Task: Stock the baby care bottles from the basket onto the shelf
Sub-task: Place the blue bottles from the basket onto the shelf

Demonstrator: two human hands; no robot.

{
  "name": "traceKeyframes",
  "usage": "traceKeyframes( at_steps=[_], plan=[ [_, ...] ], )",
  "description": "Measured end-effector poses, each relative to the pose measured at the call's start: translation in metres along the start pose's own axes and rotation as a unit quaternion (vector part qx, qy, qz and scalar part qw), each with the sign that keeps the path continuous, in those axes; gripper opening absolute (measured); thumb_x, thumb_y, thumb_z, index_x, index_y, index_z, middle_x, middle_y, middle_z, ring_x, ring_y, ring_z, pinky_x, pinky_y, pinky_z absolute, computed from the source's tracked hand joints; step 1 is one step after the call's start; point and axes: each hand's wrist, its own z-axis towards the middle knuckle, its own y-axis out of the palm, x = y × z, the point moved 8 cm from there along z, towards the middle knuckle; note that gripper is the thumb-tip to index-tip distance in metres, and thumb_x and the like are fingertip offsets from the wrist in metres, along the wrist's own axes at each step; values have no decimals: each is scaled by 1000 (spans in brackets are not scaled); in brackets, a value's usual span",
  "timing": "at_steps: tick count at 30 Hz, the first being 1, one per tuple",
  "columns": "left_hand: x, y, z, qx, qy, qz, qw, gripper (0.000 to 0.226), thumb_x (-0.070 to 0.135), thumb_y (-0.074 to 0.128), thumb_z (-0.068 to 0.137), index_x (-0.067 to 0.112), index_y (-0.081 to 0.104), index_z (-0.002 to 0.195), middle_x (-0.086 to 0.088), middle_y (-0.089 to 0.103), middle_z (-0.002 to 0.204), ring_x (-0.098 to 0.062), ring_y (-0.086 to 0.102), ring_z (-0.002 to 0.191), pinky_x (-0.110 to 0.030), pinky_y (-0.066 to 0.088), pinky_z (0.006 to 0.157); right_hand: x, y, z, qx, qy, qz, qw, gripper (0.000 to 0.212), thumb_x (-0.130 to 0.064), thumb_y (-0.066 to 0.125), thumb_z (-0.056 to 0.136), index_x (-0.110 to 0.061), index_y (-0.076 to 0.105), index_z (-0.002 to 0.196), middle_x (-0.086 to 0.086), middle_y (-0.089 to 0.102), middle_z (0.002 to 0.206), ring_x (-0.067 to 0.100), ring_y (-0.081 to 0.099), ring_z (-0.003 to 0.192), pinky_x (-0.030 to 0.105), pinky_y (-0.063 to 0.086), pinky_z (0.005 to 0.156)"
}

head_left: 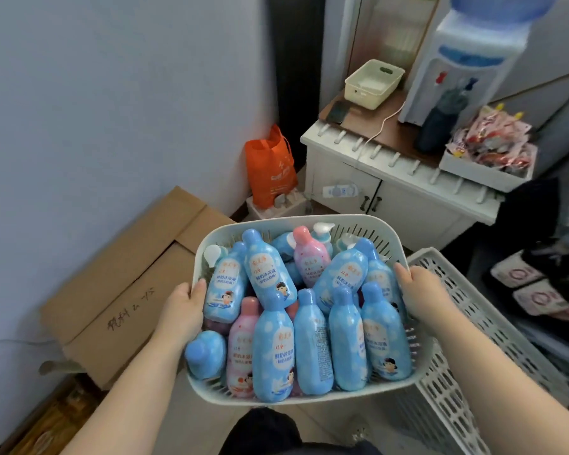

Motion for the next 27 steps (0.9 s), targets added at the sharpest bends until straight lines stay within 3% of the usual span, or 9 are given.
traceKeyframes(
  at_steps=[6, 16, 23, 27],
  plan=[
    [43, 63, -58, -31, 28, 19, 999, 33, 34, 44, 99, 8, 58, 86, -6, 61, 75, -17, 55, 65, -28, 34, 52, 87, -56, -21, 22, 24, 44, 999, 42, -41, 39, 100, -8, 60, 86, 6, 62, 73, 18, 56, 65, 25, 34, 51],
    [100, 174, -122, -99, 81, 44, 991, 33, 31, 45, 99, 4, 57, 84, -4, 57, 71, -14, 52, 62, -28, 33, 51, 224, -127, -49, 69, 89, 70, 991, 41, -40, 41, 99, -15, 49, 67, 5, 55, 70, 20, 50, 63, 31, 34, 54],
    [145, 253, -129, -193, 134, 86, 968, 34, 35, 45, 98, 7, 56, 83, -8, 61, 74, -23, 56, 60, -29, 38, 51, 306, -147, -83, 113, 175, 118, 971, 43, -38, 42, 99, -4, 62, 82, 9, 63, 73, 23, 56, 65, 30, 39, 55],
    [176, 295, -141, -245, 170, 97, 950, 30, 35, 45, 98, 11, 57, 87, -7, 64, 79, -22, 59, 68, -29, 40, 54, 349, -152, -109, 152, 232, 157, 948, 42, -42, 43, 98, -6, 62, 84, 9, 65, 78, 24, 60, 70, 31, 42, 58]
  ],
)
